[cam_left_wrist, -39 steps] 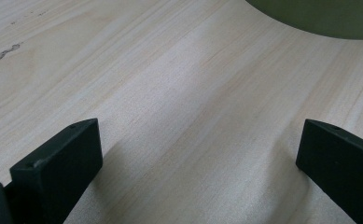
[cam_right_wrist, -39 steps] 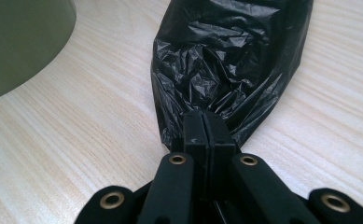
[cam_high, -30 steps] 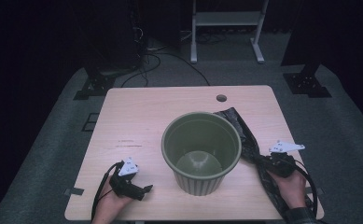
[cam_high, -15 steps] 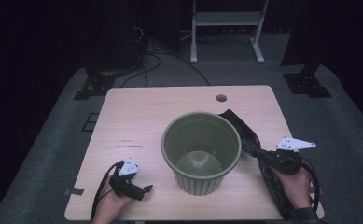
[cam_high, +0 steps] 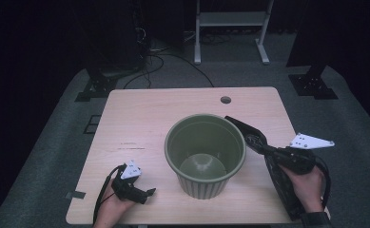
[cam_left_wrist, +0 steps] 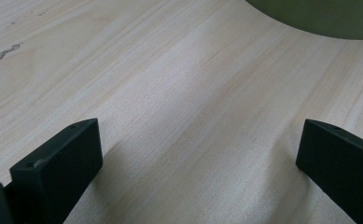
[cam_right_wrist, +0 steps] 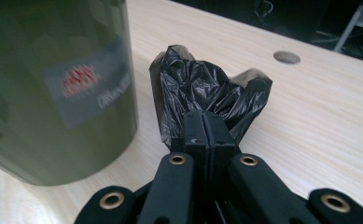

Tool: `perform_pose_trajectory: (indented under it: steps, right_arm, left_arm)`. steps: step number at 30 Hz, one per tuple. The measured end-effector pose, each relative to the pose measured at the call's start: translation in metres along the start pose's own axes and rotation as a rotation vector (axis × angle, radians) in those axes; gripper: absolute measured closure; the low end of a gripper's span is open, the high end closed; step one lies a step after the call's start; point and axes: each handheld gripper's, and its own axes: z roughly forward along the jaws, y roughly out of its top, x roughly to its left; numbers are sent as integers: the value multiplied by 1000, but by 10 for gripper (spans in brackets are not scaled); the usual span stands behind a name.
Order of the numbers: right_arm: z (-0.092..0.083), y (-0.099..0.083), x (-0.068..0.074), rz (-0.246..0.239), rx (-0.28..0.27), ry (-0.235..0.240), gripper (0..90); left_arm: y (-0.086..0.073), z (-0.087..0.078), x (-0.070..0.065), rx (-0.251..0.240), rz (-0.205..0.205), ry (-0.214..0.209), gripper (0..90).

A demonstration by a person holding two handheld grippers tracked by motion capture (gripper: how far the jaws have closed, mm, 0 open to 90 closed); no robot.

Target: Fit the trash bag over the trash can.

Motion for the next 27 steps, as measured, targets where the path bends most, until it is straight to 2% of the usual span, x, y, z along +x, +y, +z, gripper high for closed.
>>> perform_pose_trajectory:
  steps: [10,21,27]
  right_arm:
    - [-20,24,4,-9,-64,48,894]
    - [-41,64,9,-65,-137,93,895]
    - [-46,81,12,-83,-170,122,895]
  left_arm:
    - [0,0,0,0,0,1,0]
    - [0,0,0,1,-1,0,0]
    - [0,0,0,1,0,0,0]
